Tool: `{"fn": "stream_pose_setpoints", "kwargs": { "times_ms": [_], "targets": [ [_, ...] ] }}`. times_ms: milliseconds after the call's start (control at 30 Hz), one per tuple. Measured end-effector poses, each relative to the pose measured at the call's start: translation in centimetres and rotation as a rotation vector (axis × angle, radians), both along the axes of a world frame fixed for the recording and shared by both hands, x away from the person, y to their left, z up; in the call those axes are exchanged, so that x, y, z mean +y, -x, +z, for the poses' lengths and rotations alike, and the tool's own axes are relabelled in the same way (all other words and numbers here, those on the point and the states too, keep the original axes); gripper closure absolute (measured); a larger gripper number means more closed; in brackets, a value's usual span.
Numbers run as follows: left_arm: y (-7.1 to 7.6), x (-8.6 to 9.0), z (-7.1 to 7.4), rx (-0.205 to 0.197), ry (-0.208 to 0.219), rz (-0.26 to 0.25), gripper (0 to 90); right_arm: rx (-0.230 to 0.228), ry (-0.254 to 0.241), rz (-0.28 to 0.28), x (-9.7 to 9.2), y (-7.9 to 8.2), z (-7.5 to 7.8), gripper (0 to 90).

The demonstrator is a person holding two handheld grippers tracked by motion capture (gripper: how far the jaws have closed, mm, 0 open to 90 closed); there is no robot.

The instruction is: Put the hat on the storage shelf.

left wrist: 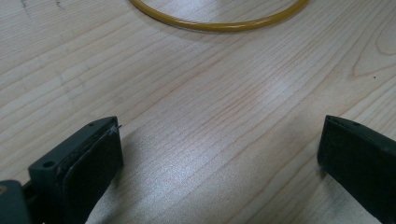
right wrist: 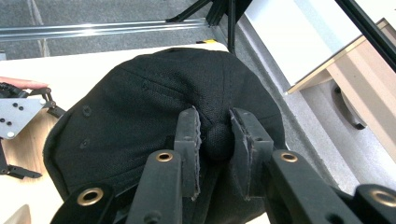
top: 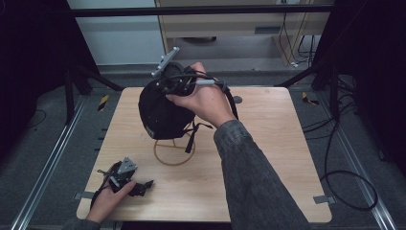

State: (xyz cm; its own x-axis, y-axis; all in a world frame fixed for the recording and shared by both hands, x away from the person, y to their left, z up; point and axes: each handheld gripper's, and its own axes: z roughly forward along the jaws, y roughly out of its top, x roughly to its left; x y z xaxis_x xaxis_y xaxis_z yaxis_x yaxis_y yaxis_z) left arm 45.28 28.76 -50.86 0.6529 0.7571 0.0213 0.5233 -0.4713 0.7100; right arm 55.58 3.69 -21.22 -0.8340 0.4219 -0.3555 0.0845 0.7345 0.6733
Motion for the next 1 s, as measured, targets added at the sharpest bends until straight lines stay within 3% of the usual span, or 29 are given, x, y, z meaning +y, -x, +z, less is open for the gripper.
{"fn": "stream_pose_setpoints", "kwargs": {
  "times_ms": [567,1000],
  "targets": [
    [0.0,0.0,0.0,0.0,0.0,-0.001,0.0,0.021,0.033,0.015,2.4,-0.8,-1.1,73.0],
    [0.0,0.0,0.0,0.0,-0.001,-0.002,0.0,0.037,0.037,0.009,3.1,-1.5,-1.7,72.9]
  ]
}}
